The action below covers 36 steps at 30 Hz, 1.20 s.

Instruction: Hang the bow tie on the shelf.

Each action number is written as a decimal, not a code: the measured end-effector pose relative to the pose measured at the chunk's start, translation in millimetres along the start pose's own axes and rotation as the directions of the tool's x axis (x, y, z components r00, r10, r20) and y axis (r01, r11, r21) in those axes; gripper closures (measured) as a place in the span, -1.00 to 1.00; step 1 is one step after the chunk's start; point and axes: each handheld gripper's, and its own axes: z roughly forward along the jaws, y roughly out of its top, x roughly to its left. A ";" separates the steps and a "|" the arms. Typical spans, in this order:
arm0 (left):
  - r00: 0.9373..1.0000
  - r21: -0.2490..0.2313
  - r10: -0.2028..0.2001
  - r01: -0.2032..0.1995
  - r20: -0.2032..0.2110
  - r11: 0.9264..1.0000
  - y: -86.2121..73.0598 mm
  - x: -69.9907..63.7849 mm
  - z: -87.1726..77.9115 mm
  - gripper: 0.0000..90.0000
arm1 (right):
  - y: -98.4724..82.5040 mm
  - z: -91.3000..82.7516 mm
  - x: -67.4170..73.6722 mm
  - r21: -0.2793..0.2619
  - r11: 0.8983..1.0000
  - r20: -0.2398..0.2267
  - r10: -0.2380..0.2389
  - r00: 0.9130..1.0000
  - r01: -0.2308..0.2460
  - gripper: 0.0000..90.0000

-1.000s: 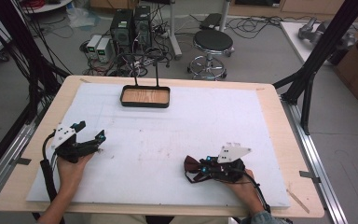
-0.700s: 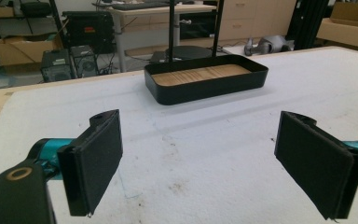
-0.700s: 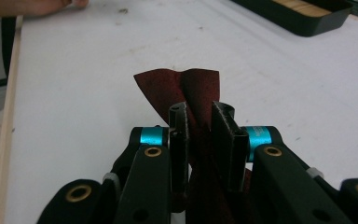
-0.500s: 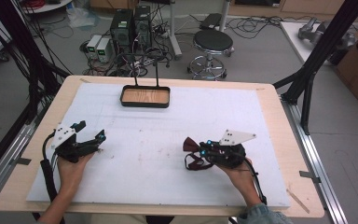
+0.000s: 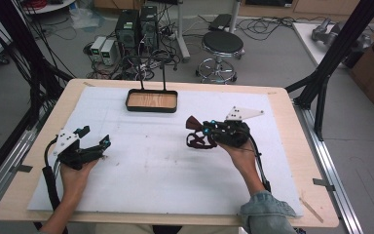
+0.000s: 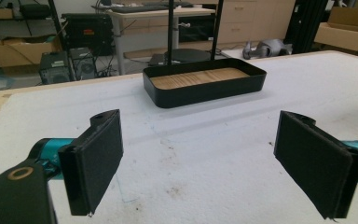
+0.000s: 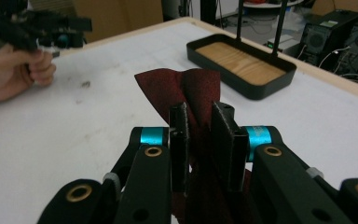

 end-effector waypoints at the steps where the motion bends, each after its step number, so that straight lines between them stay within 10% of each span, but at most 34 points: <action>1: 1.000 0.001 0.003 -0.003 0.000 1.000 0.0 0.0 -0.2 -0.65 | 0.0 0.0 0.0 0.000 1.000 0.000 0.000 1.000 0.000 0.71; 36: 1.000 -0.034 -0.013 0.014 0.022 0.999 0.4 0.6 1.2 -0.62 | 99.4 95.0 -43.0 -0.129 0.991 0.123 0.051 0.991 -0.035 0.72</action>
